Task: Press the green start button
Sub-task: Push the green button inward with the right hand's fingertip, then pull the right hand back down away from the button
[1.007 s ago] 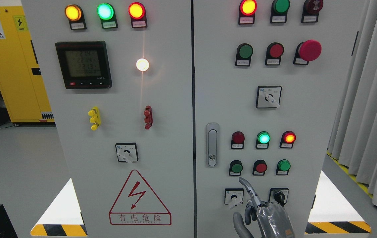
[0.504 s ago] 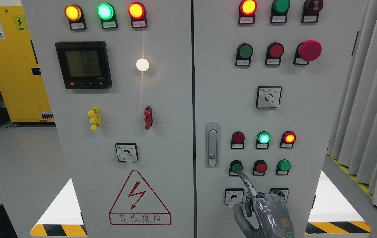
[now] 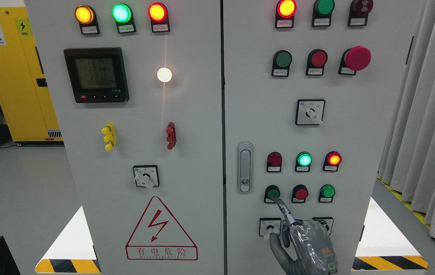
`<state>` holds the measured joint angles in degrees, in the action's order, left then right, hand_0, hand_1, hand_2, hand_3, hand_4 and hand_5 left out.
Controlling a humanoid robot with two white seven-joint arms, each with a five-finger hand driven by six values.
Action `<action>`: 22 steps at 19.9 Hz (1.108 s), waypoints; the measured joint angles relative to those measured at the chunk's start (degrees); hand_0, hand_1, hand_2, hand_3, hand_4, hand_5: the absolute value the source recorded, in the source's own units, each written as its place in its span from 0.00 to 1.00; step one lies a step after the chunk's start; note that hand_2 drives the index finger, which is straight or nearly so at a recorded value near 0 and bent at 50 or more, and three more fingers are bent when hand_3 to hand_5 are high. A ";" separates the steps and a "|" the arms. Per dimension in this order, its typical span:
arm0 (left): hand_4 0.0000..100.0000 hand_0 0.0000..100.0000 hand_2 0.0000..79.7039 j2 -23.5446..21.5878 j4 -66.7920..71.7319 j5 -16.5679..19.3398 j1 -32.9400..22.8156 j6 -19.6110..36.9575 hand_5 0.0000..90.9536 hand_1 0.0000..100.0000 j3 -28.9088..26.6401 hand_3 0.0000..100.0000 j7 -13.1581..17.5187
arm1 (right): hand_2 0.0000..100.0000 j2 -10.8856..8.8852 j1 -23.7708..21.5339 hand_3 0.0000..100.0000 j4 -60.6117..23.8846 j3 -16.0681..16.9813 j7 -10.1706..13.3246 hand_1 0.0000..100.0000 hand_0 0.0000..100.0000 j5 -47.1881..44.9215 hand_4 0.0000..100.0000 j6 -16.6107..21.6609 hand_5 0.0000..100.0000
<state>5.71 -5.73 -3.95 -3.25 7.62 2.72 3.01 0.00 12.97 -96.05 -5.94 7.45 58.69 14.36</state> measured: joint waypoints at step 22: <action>0.00 0.12 0.00 0.00 -0.01 0.00 -0.01 0.00 0.00 0.56 0.00 0.00 0.00 | 0.04 0.00 1.78 0.95 3.23 -0.07 -0.03 0.91 0.74 -0.50 0.95 -0.02 1.00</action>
<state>5.71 -5.73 -3.95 -3.26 7.61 2.73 3.01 0.00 14.75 -92.81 -6.01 7.41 58.18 14.34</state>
